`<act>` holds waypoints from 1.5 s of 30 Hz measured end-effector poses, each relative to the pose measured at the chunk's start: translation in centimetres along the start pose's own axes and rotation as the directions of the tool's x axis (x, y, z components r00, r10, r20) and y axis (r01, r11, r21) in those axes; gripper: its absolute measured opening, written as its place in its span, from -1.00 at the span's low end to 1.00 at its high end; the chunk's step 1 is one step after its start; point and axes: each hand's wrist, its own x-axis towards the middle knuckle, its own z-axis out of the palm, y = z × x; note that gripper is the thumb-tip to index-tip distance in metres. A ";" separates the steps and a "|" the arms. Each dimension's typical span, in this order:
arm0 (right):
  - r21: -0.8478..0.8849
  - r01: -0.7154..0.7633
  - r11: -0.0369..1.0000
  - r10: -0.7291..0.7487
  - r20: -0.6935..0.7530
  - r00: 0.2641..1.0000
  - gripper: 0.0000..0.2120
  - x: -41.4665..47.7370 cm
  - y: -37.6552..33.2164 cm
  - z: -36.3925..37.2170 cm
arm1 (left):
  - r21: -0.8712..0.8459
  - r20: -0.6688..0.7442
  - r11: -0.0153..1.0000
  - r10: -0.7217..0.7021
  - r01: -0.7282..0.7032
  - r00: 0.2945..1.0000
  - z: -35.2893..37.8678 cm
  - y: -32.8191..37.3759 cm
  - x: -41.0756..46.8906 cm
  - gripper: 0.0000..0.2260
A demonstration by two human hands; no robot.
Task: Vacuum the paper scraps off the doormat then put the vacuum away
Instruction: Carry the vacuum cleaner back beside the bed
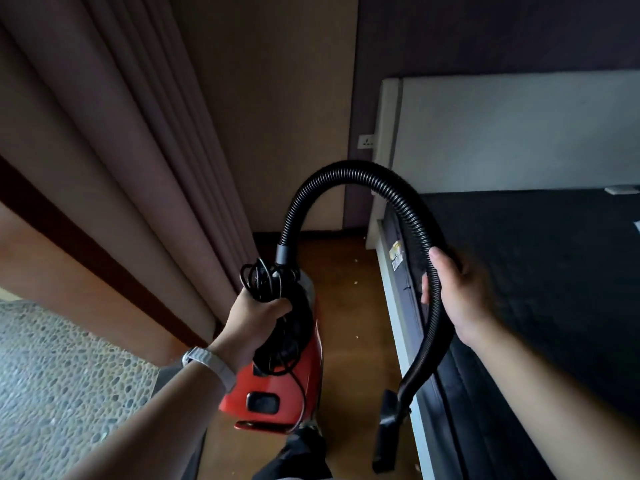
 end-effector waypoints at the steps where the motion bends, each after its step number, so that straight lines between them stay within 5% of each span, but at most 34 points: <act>1: -0.003 -0.001 1.000 0.001 -0.019 1.000 -0.41 1.5 0.1 0.5 | -0.007 0.016 1.000 0.000 0.000 1.000 0.4 0.5 1.8 -0.82; 16: -0.037 -0.092 0.995 0.086 -0.150 0.985 -0.57 20.6 -0.6 7.7 | -0.015 0.175 1.000 -0.002 0.005 0.985 4.5 8.6 24.9 -0.66; 22: -0.009 -0.177 0.984 0.175 -0.087 0.981 -0.74 27.8 2.4 9.2 | 0.010 0.144 0.997 -0.073 0.072 0.987 8.2 9.5 31.2 -0.71; 29: 0.144 -0.354 0.924 0.349 0.056 0.935 -0.76 37.8 9.2 10.9 | 0.016 0.092 0.979 -0.204 0.203 0.975 14.6 10.3 38.0 -0.77; 45: 0.107 -0.590 0.800 0.569 0.174 0.803 -0.75 57.6 22.4 14.8 | 0.088 0.075 0.913 -0.405 0.398 0.911 27.3 6.9 56.1 -0.76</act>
